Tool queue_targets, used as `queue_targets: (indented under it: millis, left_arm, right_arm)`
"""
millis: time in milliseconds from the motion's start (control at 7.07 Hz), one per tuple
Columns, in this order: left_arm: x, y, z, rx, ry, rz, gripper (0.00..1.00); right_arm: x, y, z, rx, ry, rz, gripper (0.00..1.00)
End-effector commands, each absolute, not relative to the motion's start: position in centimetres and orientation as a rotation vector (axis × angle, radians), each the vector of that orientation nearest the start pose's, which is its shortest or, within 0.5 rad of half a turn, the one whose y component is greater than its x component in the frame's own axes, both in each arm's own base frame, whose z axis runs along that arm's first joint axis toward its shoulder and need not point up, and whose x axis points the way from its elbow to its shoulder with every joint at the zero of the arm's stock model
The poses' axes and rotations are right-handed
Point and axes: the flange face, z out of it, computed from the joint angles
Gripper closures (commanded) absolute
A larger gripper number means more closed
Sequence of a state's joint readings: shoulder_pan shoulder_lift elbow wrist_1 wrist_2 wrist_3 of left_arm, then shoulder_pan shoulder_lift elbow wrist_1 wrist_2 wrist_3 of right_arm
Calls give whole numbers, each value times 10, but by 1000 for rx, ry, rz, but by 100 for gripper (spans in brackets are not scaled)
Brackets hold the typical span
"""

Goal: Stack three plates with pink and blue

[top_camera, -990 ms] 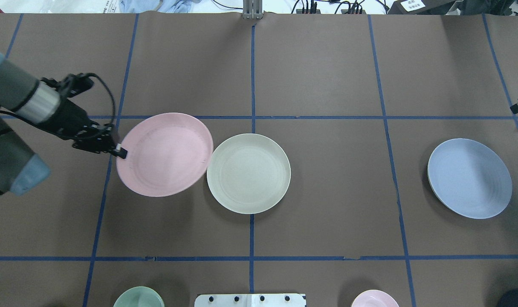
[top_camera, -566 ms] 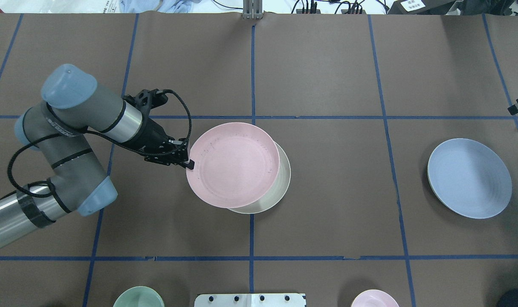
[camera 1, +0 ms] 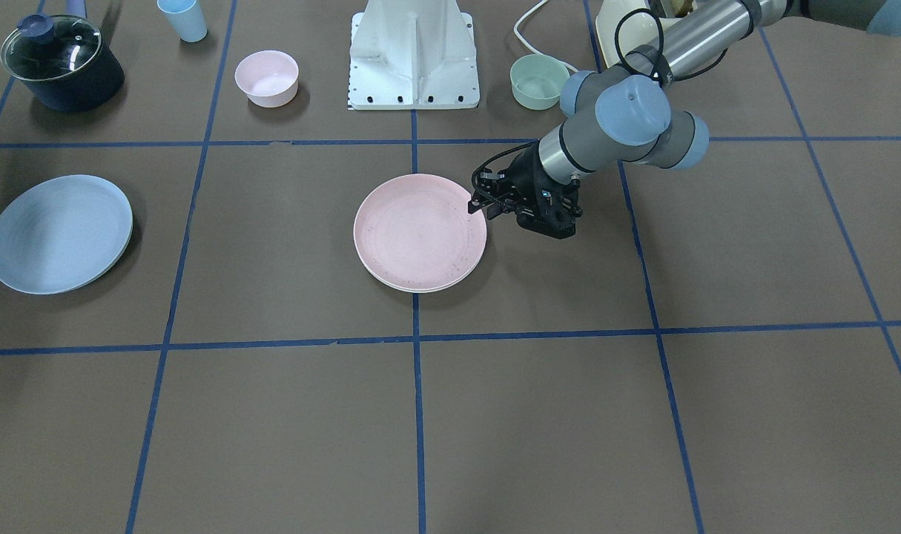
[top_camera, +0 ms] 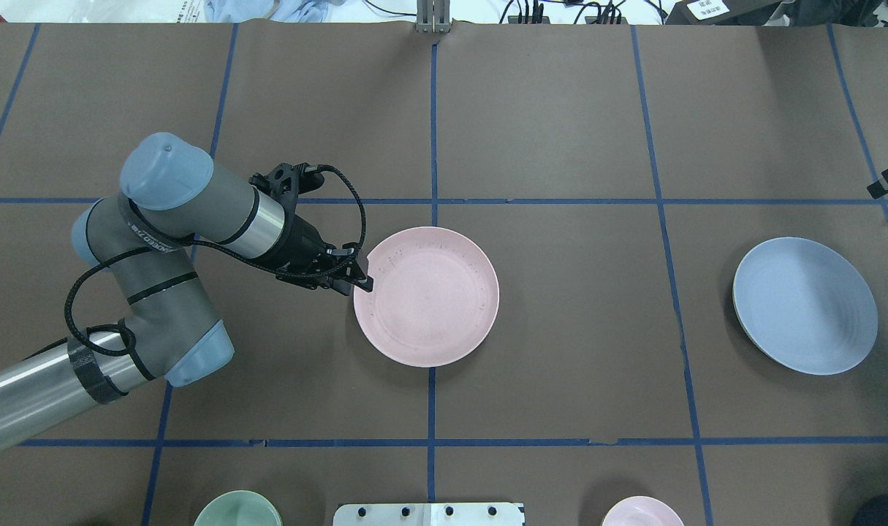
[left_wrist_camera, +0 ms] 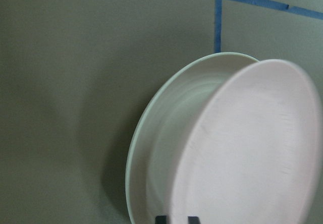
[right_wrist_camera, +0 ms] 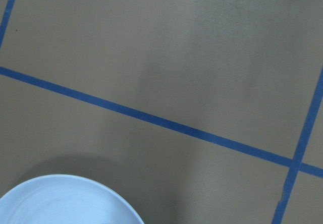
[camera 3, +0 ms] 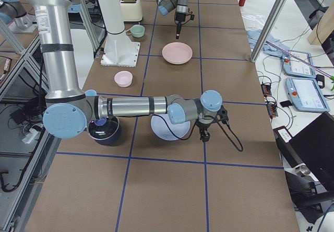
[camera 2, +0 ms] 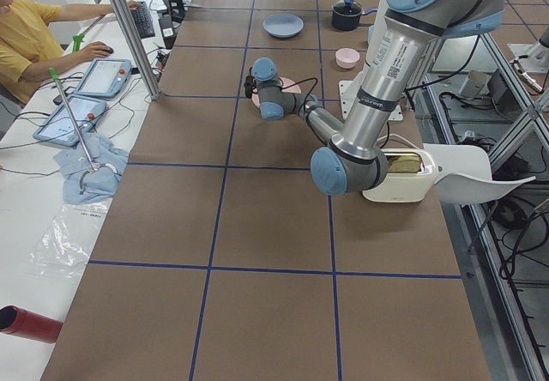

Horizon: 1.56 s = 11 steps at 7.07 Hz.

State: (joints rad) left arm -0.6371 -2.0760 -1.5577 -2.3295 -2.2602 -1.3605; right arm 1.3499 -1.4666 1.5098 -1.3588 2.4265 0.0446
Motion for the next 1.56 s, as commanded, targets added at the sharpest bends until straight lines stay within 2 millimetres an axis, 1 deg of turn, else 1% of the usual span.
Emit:
queue_targets:
  millis: [0, 141, 283, 424, 566, 707, 848, 990, 1131, 1273, 1414]
  left_arm:
    - [475, -445, 269, -25, 1338, 58, 0]
    - [461, -455, 265, -5, 1345, 40, 0]
    - [453, -461, 263, 8, 1348, 29, 0]
    - [445, -463, 259, 17, 1357, 28, 0]
    - [443, -463, 257, 21, 1360, 26, 0]
    - [442, -462, 258, 20, 1359, 25, 0]
    - [442, -462, 257, 23, 1360, 25, 0]
    - [441, -461, 257, 23, 1363, 27, 0]
    - [439, -461, 256, 25, 1364, 27, 0]
    - [438, -461, 257, 25, 1363, 25, 0]
    - [435, -461, 255, 30, 1367, 25, 0]
  right_arm:
    - [-109, -542, 602, 74, -888, -247, 0]
    - [-127, -508, 626, 84, -904, -231, 0]
    - [-126, -476, 640, 127, -945, -170, 0]
    - [-131, -459, 663, 119, -925, -143, 1]
    - [-137, -457, 670, 108, -909, -150, 2]
    - [-137, -454, 682, 92, -893, -143, 10]
    - [-136, -451, 684, 85, -896, -143, 86]
    - [-134, -446, 690, 75, -893, -141, 100]
    - [-131, -439, 695, 60, -893, -137, 100]
    - [-131, -438, 694, 60, -898, -140, 100]
    - [-132, -439, 682, 63, -926, -148, 100]
